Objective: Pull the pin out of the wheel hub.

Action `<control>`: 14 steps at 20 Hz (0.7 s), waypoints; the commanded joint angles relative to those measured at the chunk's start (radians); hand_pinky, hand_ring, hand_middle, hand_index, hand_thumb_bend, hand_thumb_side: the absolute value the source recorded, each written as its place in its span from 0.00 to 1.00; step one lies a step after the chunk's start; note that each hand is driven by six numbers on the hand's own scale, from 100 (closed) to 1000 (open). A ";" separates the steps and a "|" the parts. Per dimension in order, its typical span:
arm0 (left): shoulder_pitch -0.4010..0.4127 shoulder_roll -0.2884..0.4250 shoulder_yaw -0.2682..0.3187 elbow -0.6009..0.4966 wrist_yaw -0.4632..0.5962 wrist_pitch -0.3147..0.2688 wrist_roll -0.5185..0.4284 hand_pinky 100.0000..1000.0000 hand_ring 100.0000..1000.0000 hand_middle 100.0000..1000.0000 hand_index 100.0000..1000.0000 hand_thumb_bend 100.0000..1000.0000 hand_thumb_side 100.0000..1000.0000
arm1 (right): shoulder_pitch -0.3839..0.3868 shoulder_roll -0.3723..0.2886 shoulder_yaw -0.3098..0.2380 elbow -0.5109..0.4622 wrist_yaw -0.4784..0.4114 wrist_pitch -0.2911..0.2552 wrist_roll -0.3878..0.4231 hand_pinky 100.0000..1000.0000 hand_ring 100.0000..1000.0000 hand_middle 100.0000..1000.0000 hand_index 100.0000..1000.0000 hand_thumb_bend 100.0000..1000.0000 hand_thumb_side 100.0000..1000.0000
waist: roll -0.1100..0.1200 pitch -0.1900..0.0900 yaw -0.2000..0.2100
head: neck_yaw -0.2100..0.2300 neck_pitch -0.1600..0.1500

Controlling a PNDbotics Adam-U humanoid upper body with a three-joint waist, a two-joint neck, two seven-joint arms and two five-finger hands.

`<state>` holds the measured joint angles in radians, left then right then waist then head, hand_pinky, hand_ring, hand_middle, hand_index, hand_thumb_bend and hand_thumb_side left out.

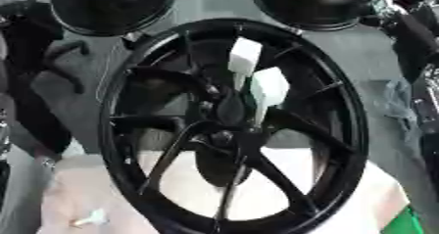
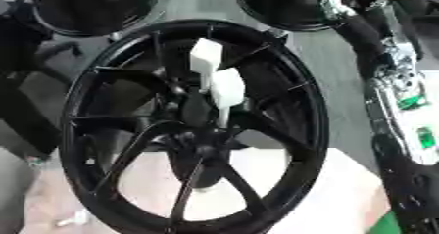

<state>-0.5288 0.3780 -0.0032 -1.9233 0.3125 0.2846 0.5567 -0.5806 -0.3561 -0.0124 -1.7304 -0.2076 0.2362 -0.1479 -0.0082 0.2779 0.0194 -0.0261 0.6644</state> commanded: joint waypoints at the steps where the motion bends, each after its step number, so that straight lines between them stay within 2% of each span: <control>1: -0.012 0.023 0.000 -0.020 -0.010 0.004 -0.002 0.65 0.69 0.61 0.63 0.35 0.50 | -0.016 -0.014 -0.007 -0.026 -0.003 0.001 0.001 0.72 0.62 0.67 0.71 0.17 0.31 | 0.002 -0.020 -0.002 | 0.004 -0.017; 14: -0.012 0.012 -0.015 -0.023 -0.006 0.014 -0.021 0.65 0.70 0.62 0.63 0.35 0.50 | -0.024 -0.018 0.009 -0.036 -0.013 0.003 0.019 0.72 0.64 0.69 0.73 0.21 0.31 | -0.001 -0.026 0.007 | -0.008 -0.014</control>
<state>-0.5288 0.3780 -0.0169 -1.9236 0.3079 0.2972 0.5426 -0.5878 -0.3561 -0.0025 -1.7381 -0.2116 0.2402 -0.1336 -0.0094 0.2777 0.0260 -0.0297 0.6572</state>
